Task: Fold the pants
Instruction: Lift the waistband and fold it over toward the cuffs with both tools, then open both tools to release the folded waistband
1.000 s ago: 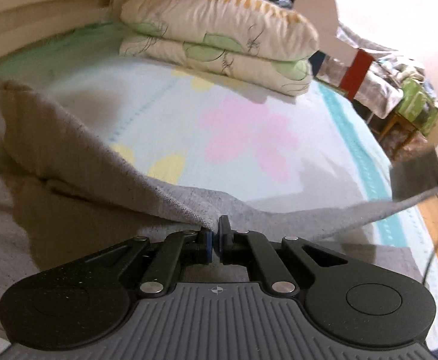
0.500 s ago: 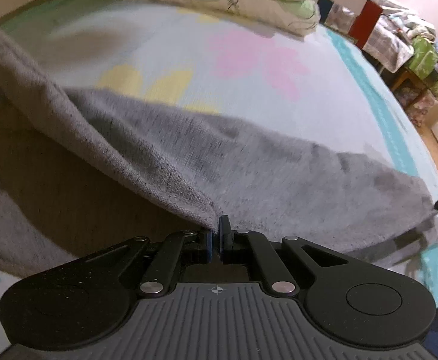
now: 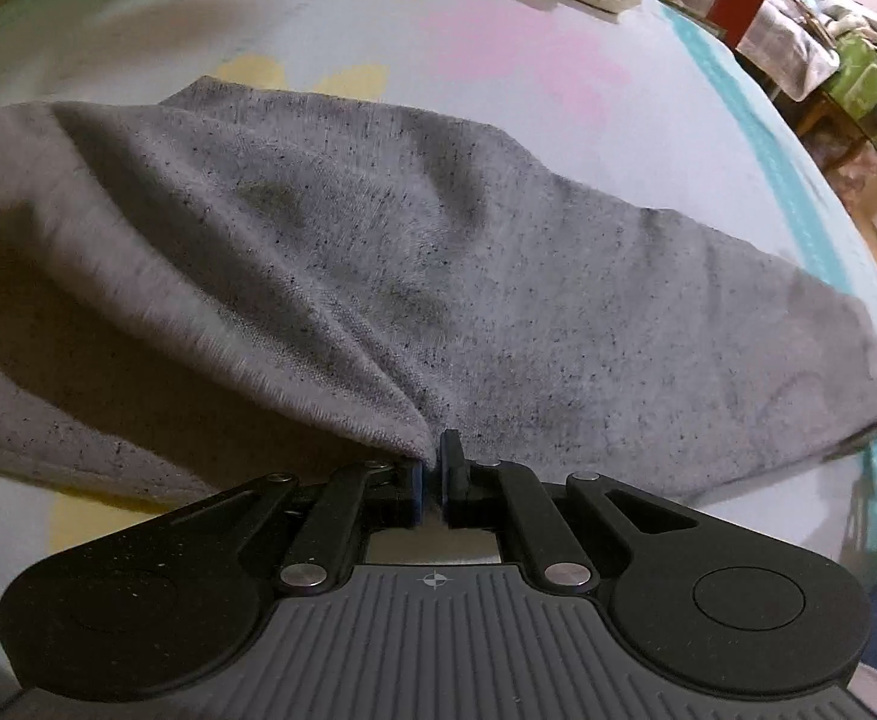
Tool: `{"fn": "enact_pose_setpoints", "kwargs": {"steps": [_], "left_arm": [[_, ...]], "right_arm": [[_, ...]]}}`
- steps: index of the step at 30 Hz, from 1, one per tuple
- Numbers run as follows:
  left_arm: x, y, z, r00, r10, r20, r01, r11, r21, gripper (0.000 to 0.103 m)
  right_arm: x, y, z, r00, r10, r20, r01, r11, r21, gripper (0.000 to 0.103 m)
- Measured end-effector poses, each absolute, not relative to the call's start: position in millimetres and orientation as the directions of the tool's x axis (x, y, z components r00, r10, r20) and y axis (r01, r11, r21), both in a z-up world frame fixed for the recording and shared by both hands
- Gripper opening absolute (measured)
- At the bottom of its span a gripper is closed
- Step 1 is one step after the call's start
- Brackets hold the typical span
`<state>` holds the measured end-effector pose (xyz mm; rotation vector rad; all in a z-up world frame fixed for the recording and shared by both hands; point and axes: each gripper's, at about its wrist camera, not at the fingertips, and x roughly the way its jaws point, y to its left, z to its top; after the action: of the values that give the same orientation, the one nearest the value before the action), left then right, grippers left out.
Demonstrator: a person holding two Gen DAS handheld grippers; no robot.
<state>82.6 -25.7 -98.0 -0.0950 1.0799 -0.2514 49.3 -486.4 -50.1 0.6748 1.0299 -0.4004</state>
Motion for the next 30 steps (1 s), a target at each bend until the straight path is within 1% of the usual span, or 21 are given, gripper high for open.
{"fn": "enact_pose_setpoints", "kwargs": {"steps": [3,6,9,11,13,15,18,21,24,27,30], "left_arm": [[83.0,-30.0,-90.7,0.463,-0.274,-0.843,0.174,0.961,-0.217,0.005],[79.0,-34.5,-92.9,0.468,-0.269,-0.842,0.189,0.961,-0.201,0.005],[81.7,-34.3,-109.7,0.406,-0.255,-0.877,0.179,0.964,-0.198,0.007],[82.4,-32.1,-106.4,0.411,-0.264,-0.873,0.188,0.961,-0.202,0.007],[83.2,-28.5,-103.2,0.398,-0.275,-0.875,0.194,0.958,-0.213,0.008],[80.2,-21.2,-100.8,0.385,-0.288,-0.877,0.198,0.954,-0.227,0.009],[77.1,-20.9,-97.9,0.38,-0.295,-0.877,0.224,0.949,-0.222,0.009],[70.5,-22.4,-89.9,0.391,-0.294,-0.872,0.259,0.944,-0.203,0.01],[62.4,-22.6,-80.1,0.399,-0.297,-0.867,0.296,0.937,-0.185,0.009],[56.5,-10.2,-65.1,0.412,-0.302,-0.86,0.317,0.932,-0.175,0.009],[58.9,10.0,-51.1,0.441,-0.289,-0.85,0.297,0.94,-0.165,0.009]], "right_arm": [[44.0,-478.6,-37.0,0.5,-0.033,-0.866,0.572,0.763,0.301,0.003],[42.5,-478.7,-26.2,0.5,-0.07,-0.863,0.57,0.777,0.267,0.003],[45.6,-486.6,-41.2,0.418,-0.037,-0.908,0.602,0.76,0.247,0.003],[48.1,-494.9,-58.0,0.362,0.003,-0.932,0.629,0.738,0.246,0.004],[47.9,-499.1,-62.6,0.353,0.019,-0.935,0.648,0.716,0.259,0.005],[48.0,-496.8,-55.9,0.357,-0.007,-0.934,0.642,0.728,0.24,0.009],[47.7,-487.6,-41.4,0.355,-0.081,-0.931,0.619,0.767,0.17,0.015],[44.8,-478.2,-22.6,0.39,-0.164,-0.906,0.597,0.795,0.113,0.018],[44.2,-460.8,0.7,0.447,-0.205,-0.871,0.546,0.834,0.084,0.021],[49.7,-431.2,20.6,0.522,-0.197,-0.83,0.455,0.888,0.075,0.024],[59.0,-389.7,31.9,0.589,-0.143,-0.795,0.332,0.94,0.077,0.025]]}}
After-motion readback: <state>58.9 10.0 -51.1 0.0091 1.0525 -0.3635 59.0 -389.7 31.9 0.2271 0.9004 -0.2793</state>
